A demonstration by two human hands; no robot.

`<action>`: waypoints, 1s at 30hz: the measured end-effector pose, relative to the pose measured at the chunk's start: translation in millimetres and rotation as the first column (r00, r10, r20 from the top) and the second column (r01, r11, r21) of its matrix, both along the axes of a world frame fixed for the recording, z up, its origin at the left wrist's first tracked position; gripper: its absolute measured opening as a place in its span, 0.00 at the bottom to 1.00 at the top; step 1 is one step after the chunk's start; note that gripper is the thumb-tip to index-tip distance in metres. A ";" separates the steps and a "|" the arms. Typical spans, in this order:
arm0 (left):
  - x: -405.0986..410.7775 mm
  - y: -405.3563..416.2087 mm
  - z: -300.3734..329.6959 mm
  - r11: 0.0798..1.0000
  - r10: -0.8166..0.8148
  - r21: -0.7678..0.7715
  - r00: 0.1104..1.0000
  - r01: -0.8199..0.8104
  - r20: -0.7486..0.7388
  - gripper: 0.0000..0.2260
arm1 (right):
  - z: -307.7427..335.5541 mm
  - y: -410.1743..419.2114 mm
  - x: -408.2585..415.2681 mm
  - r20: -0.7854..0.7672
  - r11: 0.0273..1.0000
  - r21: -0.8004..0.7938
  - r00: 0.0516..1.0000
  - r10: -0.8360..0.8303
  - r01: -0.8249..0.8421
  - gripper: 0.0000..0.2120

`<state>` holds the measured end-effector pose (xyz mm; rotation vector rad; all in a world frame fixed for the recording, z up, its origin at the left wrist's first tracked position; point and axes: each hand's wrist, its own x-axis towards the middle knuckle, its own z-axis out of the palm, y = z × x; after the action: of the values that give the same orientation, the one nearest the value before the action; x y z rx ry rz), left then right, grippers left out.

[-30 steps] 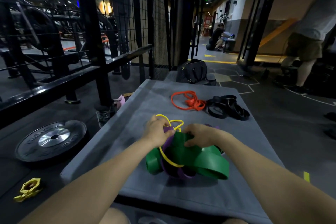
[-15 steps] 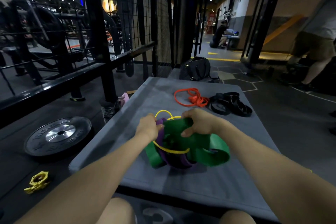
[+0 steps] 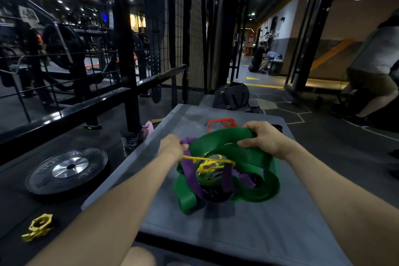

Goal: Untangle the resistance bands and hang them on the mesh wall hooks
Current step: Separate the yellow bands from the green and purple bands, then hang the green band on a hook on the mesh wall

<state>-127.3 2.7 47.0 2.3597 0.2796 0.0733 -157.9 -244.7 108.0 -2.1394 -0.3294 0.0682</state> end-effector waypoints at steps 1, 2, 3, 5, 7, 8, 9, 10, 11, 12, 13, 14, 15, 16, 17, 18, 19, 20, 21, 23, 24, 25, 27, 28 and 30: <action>-0.7 1.9 -1.9 1.000 0.007 0.029 1.000 -0.006 -0.007 0.09 | -0.2 -4.6 1.1 -0.012 1.000 0.020 1.000 -0.014 0.014 0.07; -1.0 3.1 -4.7 0.998 0.019 0.055 1.000 -0.019 -0.008 0.11 | -0.8 -8.4 1.8 -0.028 0.999 0.029 0.999 -0.023 0.024 0.07; -1.0 3.6 -7.1 0.997 0.035 0.067 0.999 -0.034 -0.014 0.12 | -2.2 -11.6 2.3 -0.038 0.999 0.024 0.999 -0.031 0.032 0.07; -0.3 2.9 -6.2 0.993 0.057 0.101 0.998 -0.055 -0.021 0.13 | -6.5 -20.4 4.2 -0.034 0.997 -0.015 0.996 -0.079 0.079 0.07; 1.1 7.0 -4.4 0.986 0.093 0.138 0.996 -0.091 -0.012 0.14 | -10.8 -31.6 5.3 -0.039 0.990 -0.011 0.989 -0.144 0.143 0.08; 2.0 9.4 -4.2 0.982 0.118 0.147 0.993 -0.117 -0.003 0.15 | -11.6 -37.9 4.8 -0.045 0.985 -0.001 0.984 -0.174 0.175 0.08; 2.0 10.5 -4.1 0.980 0.133 0.150 0.991 -0.133 0.008 0.16 | -12.0 -43.8 4.6 -0.049 0.980 0.006 0.979 -0.200 0.201 0.07; 3.6 10.5 -5.6 0.980 0.135 0.148 0.991 -0.136 0.017 0.16 | -13.2 -48.6 4.3 -0.053 0.975 0.015 0.974 -0.222 0.223 0.07; 5.0 8.3 -8.3 0.984 0.127 0.127 0.992 -0.128 0.021 0.16 | -14.7 -51.5 4.9 -0.054 0.968 0.034 0.968 -0.245 0.247 0.07; 6.3 4.0 -10.5 0.988 0.117 0.103 0.993 -0.118 0.021 0.16 | -16.1 -52.7 6.6 -0.044 0.962 0.051 0.963 -0.266 0.268 0.07; 7.1 -1.8 -12.5 0.991 0.100 0.087 0.995 -0.103 0.027 0.17 | -17.3 -52.5 8.6 -0.026 0.957 0.055 0.958 -0.285 0.286 0.07; 7.3 -8.0 -12.9 0.993 0.074 0.089 0.997 -0.077 0.035 0.17 | -18.6 -52.2 10.5 -0.002 0.952 0.043 0.953 -0.302 0.302 0.07; 7.5 -13.0 -13.7 0.994 0.049 0.090 0.998 -0.053 0.048 0.17 | -21.6 -53.1 12.8 0.022 0.946 0.025 0.946 -0.322 0.322 0.08; 8.2 -16.4 -14.9 0.995 0.032 0.092 0.998 -0.038 0.061 0.16 | -27.0 -56.6 15.4 0.039 0.935 0.001 0.934 -0.354 0.354 0.09; 7.9 -19.3 -14.7 0.996 0.025 0.088 0.997 -0.032 0.077 0.15 | -34.0 -62.4 19.1 0.048 0.921 -0.034 0.921 -0.387 0.389 0.12; 7.8 -21.5 -14.7 0.996 0.017 0.091 0.995 -0.026 0.095 0.14 | -42.2 -69.1 22.8 0.049 0.899 -0.102 0.904 -0.424 0.427 0.16; 9.0 -22.8 -15.3 0.996 0.005 0.091 0.994 -0.015 0.113 0.11 | -49.6 -75.2 24.9 0.039 0.865 -0.220 0.890 -0.455 0.452 0.20; 10.5 -23.3 -16.3 0.995 -0.009 0.095 0.993 -0.002 0.115 0.09 | -56.8 -80.0 25.9 0.020 0.810 -0.368 0.875 -0.484 0.457 0.24; 12.7 -23.3 -18.3 0.995 -0.024 0.099 0.993 0.013 0.114 0.09 | -63.9 -83.4 27.2 0.015 0.740 -0.508 0.864 -0.504 0.441 0.28; 15.5 -23.5 -19.2 0.994 -0.040 0.105 0.993 0.028 0.113 0.11 | -71.3 -82.4 28.7 0.063 0.641 -0.646 0.865 -0.497 0.415 0.31; 16.8 -23.8 -19.5 0.993 -0.040 0.115 0.992 0.027 0.116 0.09 | -71.9 -77.3 29.9 0.096 0.633 -0.657 0.879 -0.468 0.409 0.31; 18.7 -23.9 -20.2 0.990 -0.044 0.138 0.992 0.028 0.116 0.07 | -70.6 -69.6 31.2 0.122 0.654 -0.648 0.901 -0.416 0.390 0.30; 22.6 -23.2 -19.8 0.982 -0.051 0.188 0.993 0.030 0.110 0.06 | -66.7 -48.1 33.4 0.129 0.741 -0.598 0.949 -0.286 0.305 0.26; 22.9 -22.0 -18.7 0.975 -0.046 0.219 0.993 0.021 0.107 0.07 | -66.1 -35.9 32.7 0.125 0.780 -0.573 0.967 -0.221 0.252 0.24; 23.8 -17.5 -17.4 0.961 -0.034 0.276 0.991 -0.003 0.131 0.11 | -67.7 -10.2 29.9 0.123 0.802 -0.577 0.987 -0.101 0.154 0.20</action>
<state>-103.5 -14.8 29.6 2.6187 0.1950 0.2795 -128.0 -254.9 40.3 -2.7858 -0.2282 -0.0042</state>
